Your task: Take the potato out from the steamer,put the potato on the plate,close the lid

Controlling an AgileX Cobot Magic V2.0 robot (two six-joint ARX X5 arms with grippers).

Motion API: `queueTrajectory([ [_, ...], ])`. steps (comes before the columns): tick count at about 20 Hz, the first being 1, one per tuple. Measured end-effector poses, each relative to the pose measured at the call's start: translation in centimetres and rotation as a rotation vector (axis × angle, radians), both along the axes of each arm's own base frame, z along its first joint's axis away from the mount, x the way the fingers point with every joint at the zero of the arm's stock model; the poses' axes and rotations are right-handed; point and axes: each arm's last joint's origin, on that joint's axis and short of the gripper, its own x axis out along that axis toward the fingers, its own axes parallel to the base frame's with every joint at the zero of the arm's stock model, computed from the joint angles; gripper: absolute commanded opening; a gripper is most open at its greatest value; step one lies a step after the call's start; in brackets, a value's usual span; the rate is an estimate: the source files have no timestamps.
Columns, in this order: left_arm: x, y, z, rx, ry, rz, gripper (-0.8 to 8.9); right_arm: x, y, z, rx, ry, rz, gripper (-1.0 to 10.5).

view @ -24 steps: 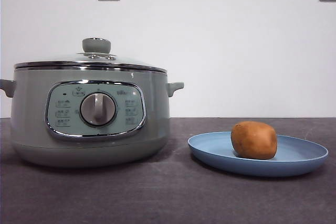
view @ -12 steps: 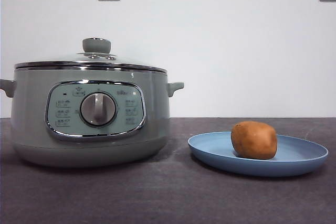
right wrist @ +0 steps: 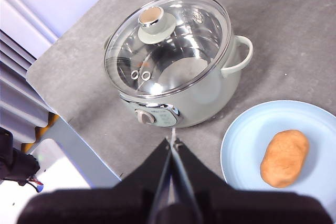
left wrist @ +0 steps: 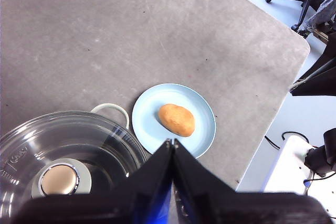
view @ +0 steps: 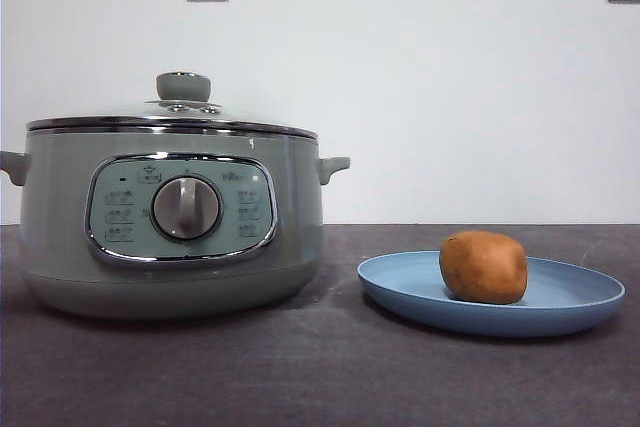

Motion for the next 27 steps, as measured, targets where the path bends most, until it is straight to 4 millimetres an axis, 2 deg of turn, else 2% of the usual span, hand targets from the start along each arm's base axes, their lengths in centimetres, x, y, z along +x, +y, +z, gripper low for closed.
queueTrajectory([
  [4,-0.8,0.6,0.5,0.042,-0.045,0.069,-0.03,0.0,0.0,0.0,0.0,0.0,0.0,0.0],
  [6,-3.1,1.7,1.6,0.048,-0.111,0.127,-0.03,0.0,0.0,0.0,0.0,0.0,0.0,0.0],
  [8,-5.2,2.9,2.9,0.025,-0.271,0.211,-0.03,0.0,0.0,0.0,-0.001,0.001,0.0,0.0],
  [10,-6.6,3.5,2.4,-0.039,-0.372,0.223,-0.03,0.0,0.0,0.0,-0.001,0.004,0.0,0.0],
  [12,-7.1,3.9,-0.2,-0.091,-0.428,0.238,-0.03,0.0,0.0,0.0,-0.002,0.004,0.0,0.0],
  [14,-7.0,4.4,-4.6,-0.128,-0.473,0.275,-0.03,0.0,0.0,0.0,-0.002,0.004,0.0,0.0],
  [16,-7.4,5.1,-9.7,-0.189,-0.52,0.327,-0.03,0.0,0.0,0.0,-0.002,0.004,0.0,0.0],
  [21,-10.4,7.1,-22.9,-0.36,-0.571,0.449,-0.03,0.0,0.0,0.0,-0.002,0.004,0.0,0.0],
  [23,-11.3,7.7,-26.9,-0.367,-0.529,0.515,-0.03,0.0,0.0,0.0,-0.002,0.004,0.0,0.0],
  [25,-11.9,8.2,-29.2,-0.38,-0.523,0.594,-0.03,0.0,0.0,0.0,-0.002,0.004,0.0,0.0],
  [27,-12.2,8.5,-30.4,-0.401,-0.526,0.63,-0.03,0.0,0.0,0.0,-0.002,0.004,0.0,0.0],
])
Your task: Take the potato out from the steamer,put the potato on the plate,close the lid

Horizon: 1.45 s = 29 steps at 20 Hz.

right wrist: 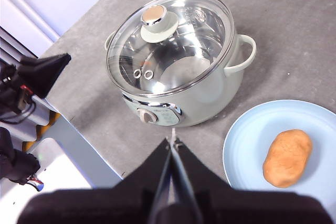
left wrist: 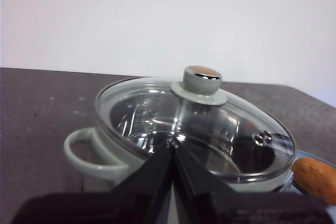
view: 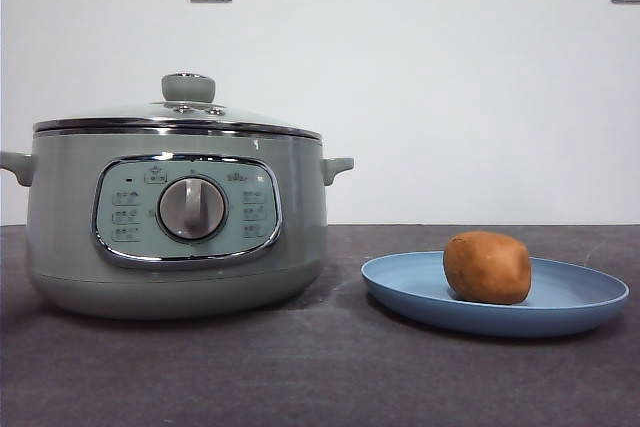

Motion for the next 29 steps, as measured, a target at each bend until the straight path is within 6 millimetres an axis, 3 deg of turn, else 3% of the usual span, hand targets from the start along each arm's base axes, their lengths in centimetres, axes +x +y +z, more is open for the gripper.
queueTrajectory([
  [11,-0.7,0.7,-3.3,0.007,0.158,0.072,-0.03,0.0,0.0,0.0,0.0,0.0,0.0,0.0],
  [29,-0.8,0.7,-3.6,0.012,0.194,0.082,-0.03,0.0,0.0,0.0,0.0,0.0,0.0,0.0],
])
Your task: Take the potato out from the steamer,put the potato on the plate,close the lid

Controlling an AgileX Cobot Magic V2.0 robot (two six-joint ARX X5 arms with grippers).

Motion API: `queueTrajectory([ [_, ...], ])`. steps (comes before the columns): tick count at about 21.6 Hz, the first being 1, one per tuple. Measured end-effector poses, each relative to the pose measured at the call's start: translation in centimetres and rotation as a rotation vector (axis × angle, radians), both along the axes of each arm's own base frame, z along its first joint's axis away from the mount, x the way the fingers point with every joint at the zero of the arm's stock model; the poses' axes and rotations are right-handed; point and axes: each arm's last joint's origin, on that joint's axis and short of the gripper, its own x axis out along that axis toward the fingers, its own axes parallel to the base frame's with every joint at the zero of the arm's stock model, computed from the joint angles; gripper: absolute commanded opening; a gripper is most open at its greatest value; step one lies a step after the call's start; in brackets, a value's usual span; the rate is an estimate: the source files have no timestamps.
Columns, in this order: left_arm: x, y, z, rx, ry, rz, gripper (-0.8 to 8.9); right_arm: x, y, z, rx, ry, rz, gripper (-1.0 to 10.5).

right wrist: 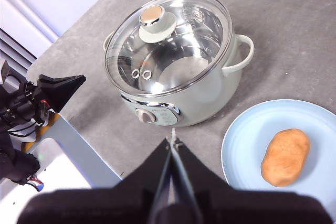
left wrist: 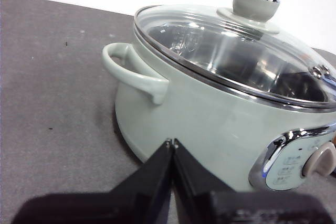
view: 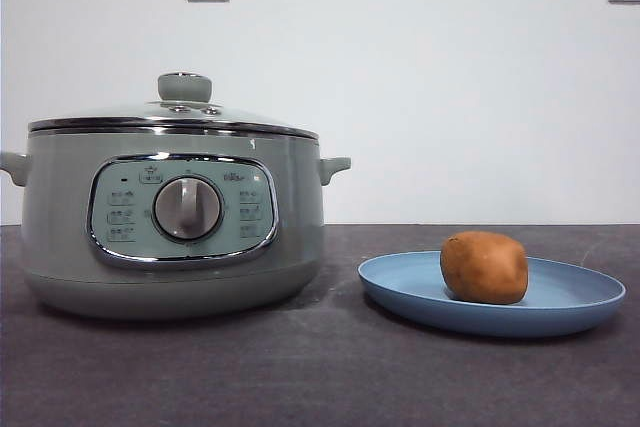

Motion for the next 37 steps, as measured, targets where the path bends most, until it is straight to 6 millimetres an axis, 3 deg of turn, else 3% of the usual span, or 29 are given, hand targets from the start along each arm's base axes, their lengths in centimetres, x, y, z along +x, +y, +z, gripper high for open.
queueTrajectory([
  [6,0.0,0.0,0.0,0.0,0.0,0.0,-0.03,0.0,-0.1,-0.1,-0.035,-0.022,-0.018,0.0],
  [10,0.0,0.0,0.0,0.0,0.0,0.0,-0.03,0.4,-2.0,-1.2,-0.189,-0.155,-0.223,0.0],
  [13,0.0,0.0,0.0,0.0,0.0,0.0,-0.03,0.1,-4.0,-5.6,-0.151,-0.269,-0.361,0.0],
  [16,0.0,0.0,0.0,0.0,0.0,0.0,-0.03,-0.9,-5.8,-12.5,-0.112,-0.349,-0.5,0.0],
  [19,0.0,0.0,0.0,0.0,0.0,0.0,-0.03,-2.0,-7.1,-17.9,-0.087,-0.349,-0.615,0.0],
  [26,0.0,0.0,0.0,0.0,0.0,0.0,-0.03,-3.9,-7.8,-22.9,0.012,-0.448,-0.715,0.0],
  [30,0.0,0.0,0.0,0.0,0.0,0.0,-0.03,-4.4,-7.7,-24.0,0.03,-0.416,-0.727,0.0],
  [37,0.0,0.0,0.0,0.0,0.0,0.0,-0.03,-4.9,-7.7,-23.8,0.043,-0.439,-0.742,0.0],
])
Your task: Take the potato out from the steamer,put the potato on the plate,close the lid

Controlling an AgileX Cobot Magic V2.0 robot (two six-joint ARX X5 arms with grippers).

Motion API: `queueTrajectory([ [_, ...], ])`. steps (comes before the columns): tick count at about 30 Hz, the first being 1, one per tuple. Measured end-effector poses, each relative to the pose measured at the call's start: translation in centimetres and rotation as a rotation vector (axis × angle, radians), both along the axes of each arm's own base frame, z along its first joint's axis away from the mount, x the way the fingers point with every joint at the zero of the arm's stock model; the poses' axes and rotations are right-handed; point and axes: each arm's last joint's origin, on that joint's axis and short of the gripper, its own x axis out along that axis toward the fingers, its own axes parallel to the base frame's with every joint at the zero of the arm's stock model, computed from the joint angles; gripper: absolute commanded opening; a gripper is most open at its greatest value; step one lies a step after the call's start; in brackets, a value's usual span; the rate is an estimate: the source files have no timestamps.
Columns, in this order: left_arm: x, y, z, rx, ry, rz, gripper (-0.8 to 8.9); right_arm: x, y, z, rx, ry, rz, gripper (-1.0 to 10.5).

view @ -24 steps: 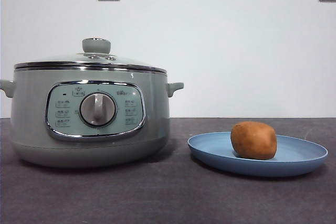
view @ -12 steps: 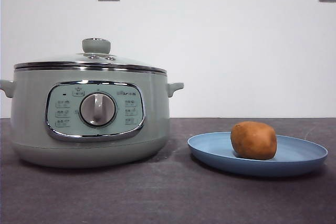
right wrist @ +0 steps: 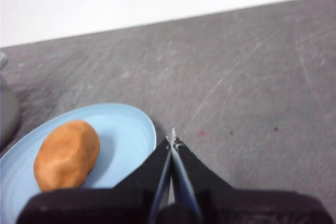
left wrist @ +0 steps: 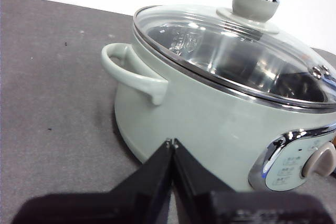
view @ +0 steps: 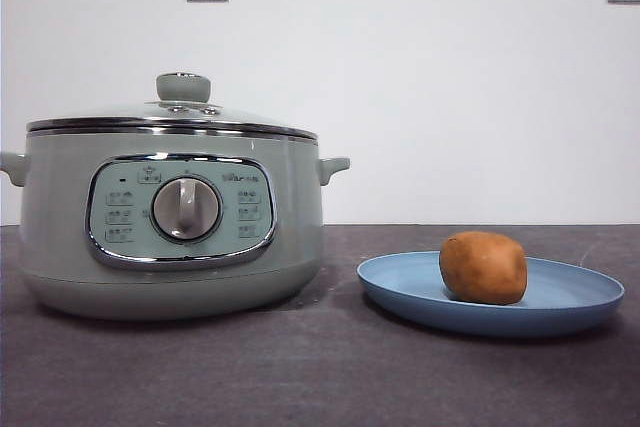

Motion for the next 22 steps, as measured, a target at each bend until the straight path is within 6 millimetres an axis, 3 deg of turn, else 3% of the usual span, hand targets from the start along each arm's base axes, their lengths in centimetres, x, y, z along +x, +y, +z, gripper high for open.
queueTrajectory([
  [22,0.0,0.0,0.0,0.0,0.0,0.0,-0.03,-0.03,-0.04,0.06,0.0,-0.007,-0.016,0.0],
])
